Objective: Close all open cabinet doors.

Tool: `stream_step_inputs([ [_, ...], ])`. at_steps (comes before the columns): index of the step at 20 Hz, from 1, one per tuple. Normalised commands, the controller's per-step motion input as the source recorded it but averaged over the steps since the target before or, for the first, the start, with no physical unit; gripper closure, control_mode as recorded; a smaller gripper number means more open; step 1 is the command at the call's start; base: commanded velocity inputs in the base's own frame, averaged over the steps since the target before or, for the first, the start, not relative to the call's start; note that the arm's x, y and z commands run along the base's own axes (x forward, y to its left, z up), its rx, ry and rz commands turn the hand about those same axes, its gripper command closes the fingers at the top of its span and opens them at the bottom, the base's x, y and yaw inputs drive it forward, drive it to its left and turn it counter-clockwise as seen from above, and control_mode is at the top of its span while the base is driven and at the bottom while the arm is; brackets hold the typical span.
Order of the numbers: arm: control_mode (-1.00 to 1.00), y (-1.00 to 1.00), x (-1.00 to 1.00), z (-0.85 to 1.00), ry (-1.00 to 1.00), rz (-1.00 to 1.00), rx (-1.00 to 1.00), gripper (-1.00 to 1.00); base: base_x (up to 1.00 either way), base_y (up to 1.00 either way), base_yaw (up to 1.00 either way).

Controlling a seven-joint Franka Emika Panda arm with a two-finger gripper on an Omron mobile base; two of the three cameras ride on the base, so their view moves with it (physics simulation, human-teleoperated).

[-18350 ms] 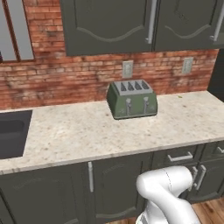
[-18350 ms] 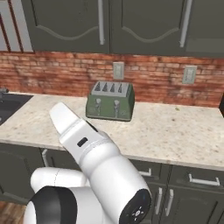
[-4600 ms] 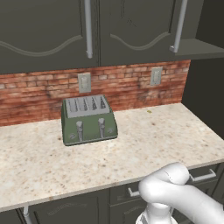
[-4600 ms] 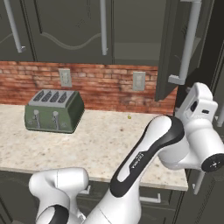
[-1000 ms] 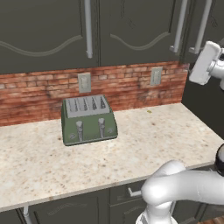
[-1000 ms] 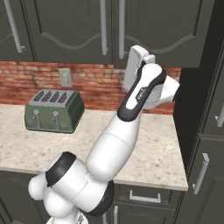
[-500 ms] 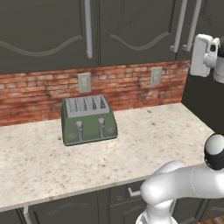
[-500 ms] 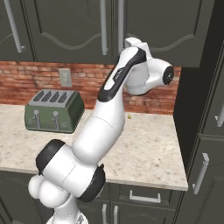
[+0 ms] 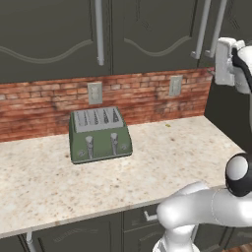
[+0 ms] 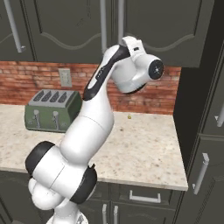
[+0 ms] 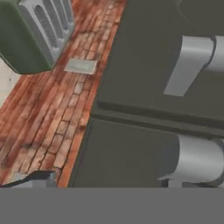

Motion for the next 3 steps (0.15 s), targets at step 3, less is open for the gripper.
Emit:
stream_step_inputs([
  [3,-1.0,0.67,0.93,-0.26,0.19,-0.12,-0.08,-1.0,0.0,0.0,0.0],
])
